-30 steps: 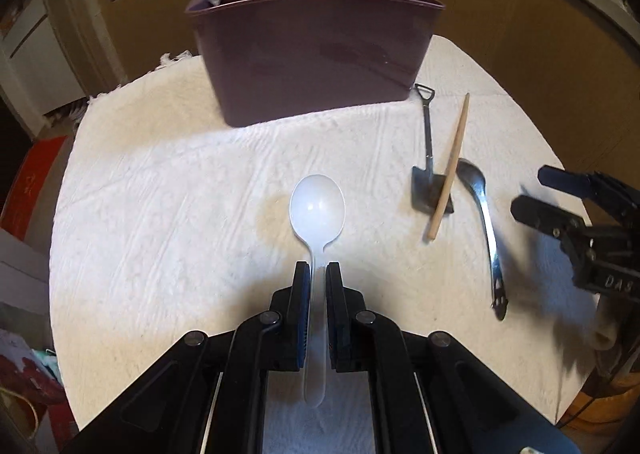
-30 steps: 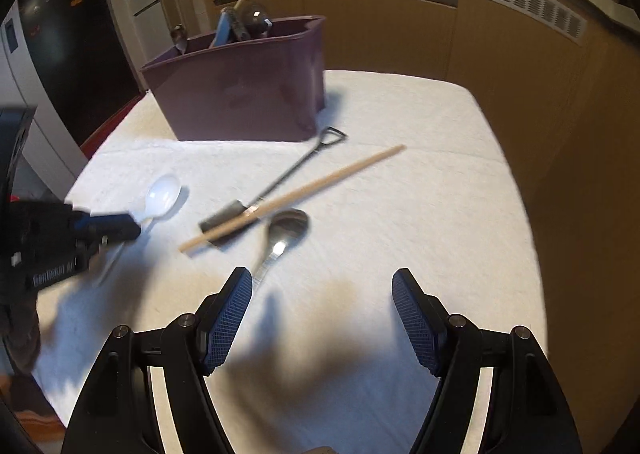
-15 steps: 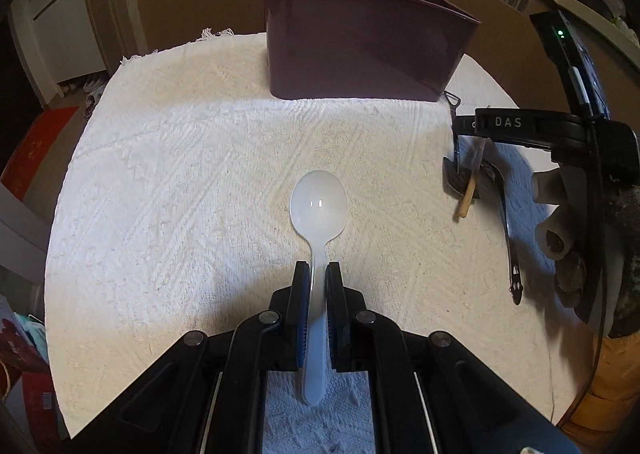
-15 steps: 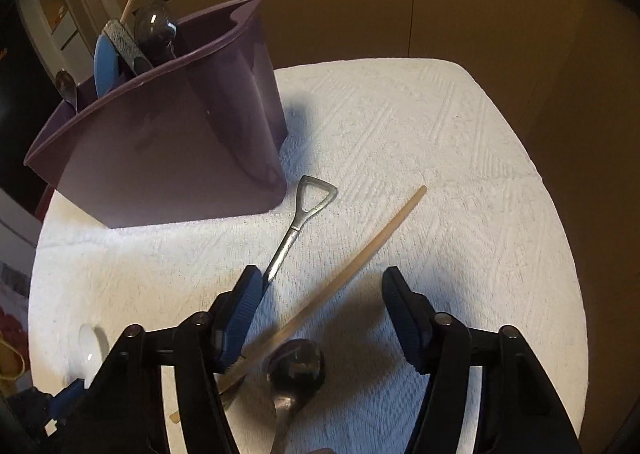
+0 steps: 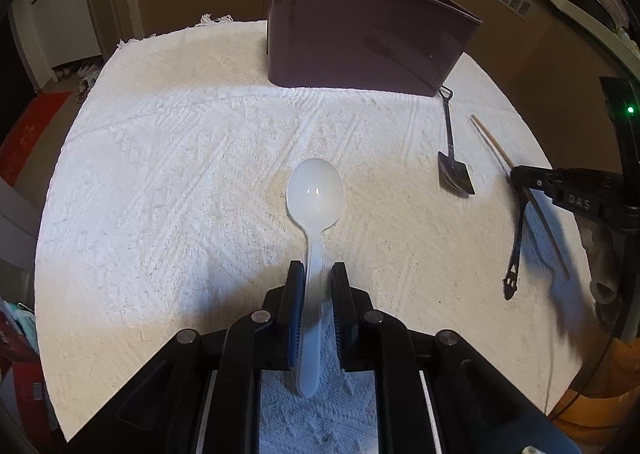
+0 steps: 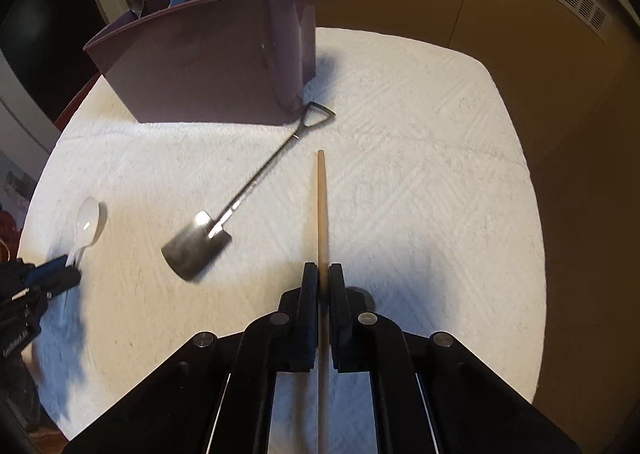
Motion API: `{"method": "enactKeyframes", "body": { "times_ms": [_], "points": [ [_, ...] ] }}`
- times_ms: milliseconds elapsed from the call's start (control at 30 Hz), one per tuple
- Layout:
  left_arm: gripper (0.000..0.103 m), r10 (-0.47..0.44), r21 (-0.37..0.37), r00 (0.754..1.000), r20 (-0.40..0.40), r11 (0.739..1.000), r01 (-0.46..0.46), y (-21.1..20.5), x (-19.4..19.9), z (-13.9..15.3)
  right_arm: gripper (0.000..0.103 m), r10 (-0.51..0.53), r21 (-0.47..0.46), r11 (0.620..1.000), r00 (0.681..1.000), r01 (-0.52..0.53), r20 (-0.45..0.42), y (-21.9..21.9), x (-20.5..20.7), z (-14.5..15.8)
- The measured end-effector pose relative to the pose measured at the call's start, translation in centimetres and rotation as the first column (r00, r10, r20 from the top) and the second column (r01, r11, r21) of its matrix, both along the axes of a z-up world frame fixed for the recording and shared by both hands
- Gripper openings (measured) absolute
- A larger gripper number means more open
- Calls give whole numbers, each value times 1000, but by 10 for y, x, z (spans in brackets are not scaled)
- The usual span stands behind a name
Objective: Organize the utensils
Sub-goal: 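Grasp the white plastic spoon with the left tool while the right tool grasps the other wooden chopstick, then lift the white spoon with the left tool while the right tool lifts the chopstick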
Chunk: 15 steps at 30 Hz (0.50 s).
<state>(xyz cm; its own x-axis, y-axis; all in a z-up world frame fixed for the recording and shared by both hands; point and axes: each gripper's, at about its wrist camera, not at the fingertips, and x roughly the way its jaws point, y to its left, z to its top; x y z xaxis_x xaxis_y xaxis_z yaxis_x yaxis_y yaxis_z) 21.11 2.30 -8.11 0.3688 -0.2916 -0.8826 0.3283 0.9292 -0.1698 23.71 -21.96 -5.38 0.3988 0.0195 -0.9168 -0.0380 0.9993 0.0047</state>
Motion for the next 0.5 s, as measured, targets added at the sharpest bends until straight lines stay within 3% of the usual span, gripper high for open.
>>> {"method": "enactKeyframes", "body": {
  "times_ms": [200,500],
  "points": [
    [24,-16,5,1000,-1,1000,16,-6,-2,0,7,36,-17,999,999,-36,6,-19,-22,9],
    [29,-11,-35,999,-42,999,10,0,5,-1,9,-11,-45,999,1000,11,-8,-19,11,-9]
  ]
}}
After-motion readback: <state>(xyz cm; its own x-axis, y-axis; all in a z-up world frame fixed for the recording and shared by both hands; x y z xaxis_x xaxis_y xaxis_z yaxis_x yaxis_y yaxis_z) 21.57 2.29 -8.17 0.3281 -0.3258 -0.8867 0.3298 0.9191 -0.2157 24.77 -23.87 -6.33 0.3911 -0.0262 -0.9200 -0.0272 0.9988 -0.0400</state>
